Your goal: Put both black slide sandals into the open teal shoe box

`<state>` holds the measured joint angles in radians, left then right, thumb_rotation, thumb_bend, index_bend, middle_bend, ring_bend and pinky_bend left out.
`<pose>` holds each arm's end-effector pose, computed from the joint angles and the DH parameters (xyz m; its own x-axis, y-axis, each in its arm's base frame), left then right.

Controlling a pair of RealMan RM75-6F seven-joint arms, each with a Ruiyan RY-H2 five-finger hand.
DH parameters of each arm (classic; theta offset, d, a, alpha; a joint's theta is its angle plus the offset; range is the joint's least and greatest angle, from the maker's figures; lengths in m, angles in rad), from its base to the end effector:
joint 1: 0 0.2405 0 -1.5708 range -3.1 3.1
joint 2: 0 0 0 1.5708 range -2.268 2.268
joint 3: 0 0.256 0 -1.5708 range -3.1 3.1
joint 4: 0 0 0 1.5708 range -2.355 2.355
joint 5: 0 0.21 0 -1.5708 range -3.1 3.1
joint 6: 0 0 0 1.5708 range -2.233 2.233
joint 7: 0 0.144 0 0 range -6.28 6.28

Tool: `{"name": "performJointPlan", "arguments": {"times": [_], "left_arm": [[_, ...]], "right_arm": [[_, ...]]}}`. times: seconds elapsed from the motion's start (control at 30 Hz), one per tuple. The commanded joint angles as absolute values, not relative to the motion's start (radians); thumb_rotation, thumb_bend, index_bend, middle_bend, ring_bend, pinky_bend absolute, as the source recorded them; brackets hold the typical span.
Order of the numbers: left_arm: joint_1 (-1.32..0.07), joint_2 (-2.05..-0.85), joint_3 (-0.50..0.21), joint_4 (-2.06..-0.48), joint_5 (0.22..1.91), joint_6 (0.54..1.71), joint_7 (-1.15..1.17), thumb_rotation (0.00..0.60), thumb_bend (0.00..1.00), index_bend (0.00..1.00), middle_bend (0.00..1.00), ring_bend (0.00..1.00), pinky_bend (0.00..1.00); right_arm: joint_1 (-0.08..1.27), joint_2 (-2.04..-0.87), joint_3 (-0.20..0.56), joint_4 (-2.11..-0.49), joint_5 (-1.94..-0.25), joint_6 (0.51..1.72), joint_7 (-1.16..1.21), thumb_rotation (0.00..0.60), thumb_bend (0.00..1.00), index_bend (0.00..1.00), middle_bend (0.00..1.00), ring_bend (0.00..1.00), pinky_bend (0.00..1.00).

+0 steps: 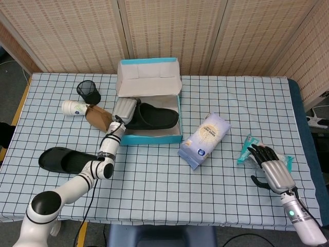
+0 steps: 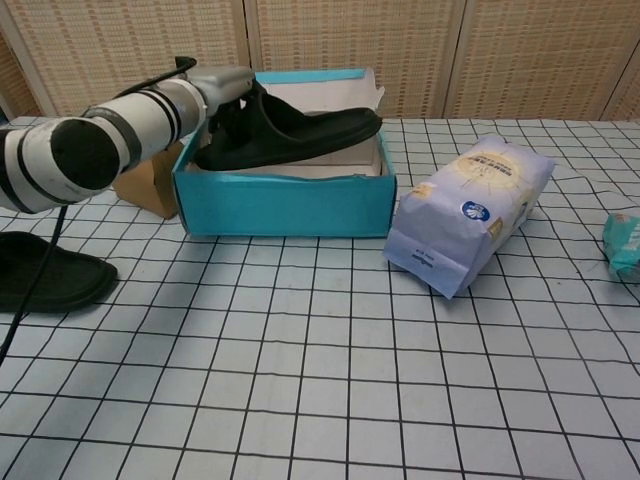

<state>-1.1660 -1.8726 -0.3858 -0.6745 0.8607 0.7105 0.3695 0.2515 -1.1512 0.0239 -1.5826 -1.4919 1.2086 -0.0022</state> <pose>-0.0780 0.4944 -0.0295 0.5188 0.1016 0.8488 0.8432 -0.2247 -0.4885 -0.2999 -0.2221 0.1124 0.4219 -0.2333 0.8761 -0.9057 -0.1524 0.3956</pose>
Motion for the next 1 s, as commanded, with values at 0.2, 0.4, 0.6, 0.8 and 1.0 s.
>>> {"name": "performJointPlan", "arguments": {"times": [0.2,0.4,0.6,0.8,1.0], "left_arm": [[-1.086,-1.728,-0.376,-0.95,0.589,0.824,0.736,0.6,0.51,0.58,0.7,0.59,0.63],[-1.071,-1.656,-0.404,-1.083,0.498,0.822,0.731,0.6,0.51,0.57,0.69,0.59,0.61],[-1.076,-1.633,-0.428,-1.107,0.498,0.784,0.642,0.6,0.51,0.57,0.7,0.59,0.6],[-1.091,-1.589,-0.418,-1.131,0.376,0.725,0.639,0.6,0.51,0.57,0.7,0.59,0.61],[-1.112,-1.576,-0.379,-1.128,0.334,0.716,0.643,0.6,0.51,0.57,0.69,0.59,0.6]], "right_arm": [[0.285,-1.144,0.043,-1.603,-1.542,1.226,0.001,0.6,0.25,0.0,0.0,0.0,0.0],[0.354,-1.2,0.123,-1.6,-1.583,1.269,0.0,0.6,0.25,0.0,0.0,0.0,0.0],[0.49,-1.343,0.225,-1.495,-1.587,1.242,-0.036,0.6,0.25,0.06,0.0,0.0,0.0],[0.618,-1.492,0.286,-1.349,-1.59,1.219,-0.11,0.6,0.25,0.1,0.0,0.0,0.0],[0.73,-1.603,0.311,-1.225,-1.586,1.174,-0.17,0.6,0.25,0.15,0.0,0.0,0.0]]}}
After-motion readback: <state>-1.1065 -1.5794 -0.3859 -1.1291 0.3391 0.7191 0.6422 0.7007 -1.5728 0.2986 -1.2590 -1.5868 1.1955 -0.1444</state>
